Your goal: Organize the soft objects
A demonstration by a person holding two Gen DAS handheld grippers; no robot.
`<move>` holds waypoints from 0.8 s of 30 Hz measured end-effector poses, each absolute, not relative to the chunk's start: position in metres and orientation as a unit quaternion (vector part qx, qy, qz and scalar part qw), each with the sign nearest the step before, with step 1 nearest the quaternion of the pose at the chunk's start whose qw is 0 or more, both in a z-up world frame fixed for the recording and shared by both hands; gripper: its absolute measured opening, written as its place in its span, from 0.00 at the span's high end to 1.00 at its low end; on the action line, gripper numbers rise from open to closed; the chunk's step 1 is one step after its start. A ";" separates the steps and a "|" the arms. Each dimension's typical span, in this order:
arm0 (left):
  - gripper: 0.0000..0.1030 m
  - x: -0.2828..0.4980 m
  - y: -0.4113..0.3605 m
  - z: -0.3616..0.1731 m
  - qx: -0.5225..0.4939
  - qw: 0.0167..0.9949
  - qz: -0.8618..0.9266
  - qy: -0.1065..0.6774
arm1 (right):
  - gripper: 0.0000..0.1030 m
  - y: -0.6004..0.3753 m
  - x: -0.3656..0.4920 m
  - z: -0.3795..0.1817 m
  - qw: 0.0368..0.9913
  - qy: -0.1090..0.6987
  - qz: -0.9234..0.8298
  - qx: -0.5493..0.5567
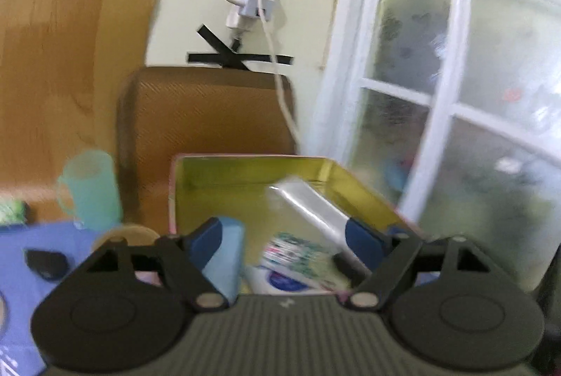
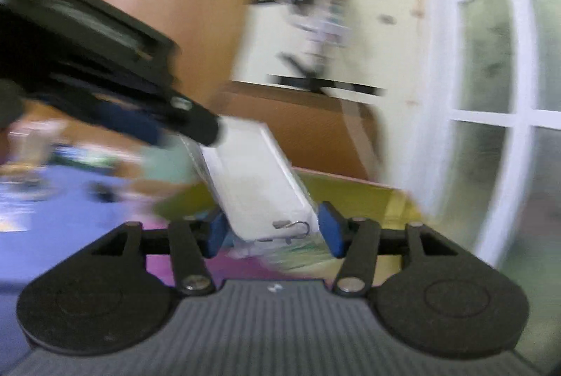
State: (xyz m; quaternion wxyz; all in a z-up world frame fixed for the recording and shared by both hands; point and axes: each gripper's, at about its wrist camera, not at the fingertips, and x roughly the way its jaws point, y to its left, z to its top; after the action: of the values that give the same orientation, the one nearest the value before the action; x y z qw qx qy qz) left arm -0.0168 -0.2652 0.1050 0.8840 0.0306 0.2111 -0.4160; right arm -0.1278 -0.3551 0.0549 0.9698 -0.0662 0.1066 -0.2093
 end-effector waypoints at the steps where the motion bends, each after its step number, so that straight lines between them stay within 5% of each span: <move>1: 0.23 -0.018 -0.269 0.100 0.039 0.884 -0.413 0.217 | 0.32 -0.364 -0.123 0.051 0.965 0.119 -0.226 -0.062; 16: 0.21 -0.039 -0.203 0.050 0.055 0.900 -0.316 0.295 | 0.30 -0.353 -0.158 0.041 0.976 0.099 -0.178 0.078; 24: 0.19 -0.037 -0.145 0.029 0.038 0.912 -0.241 0.329 | 0.29 -0.312 -0.151 0.036 0.974 0.151 -0.091 0.144</move>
State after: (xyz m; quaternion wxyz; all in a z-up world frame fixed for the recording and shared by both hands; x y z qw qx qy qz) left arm -0.0375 -0.1454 0.0289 0.9123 0.0376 0.3290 -0.2411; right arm -0.1513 -0.3119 0.0365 0.9738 0.1437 0.1506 -0.0910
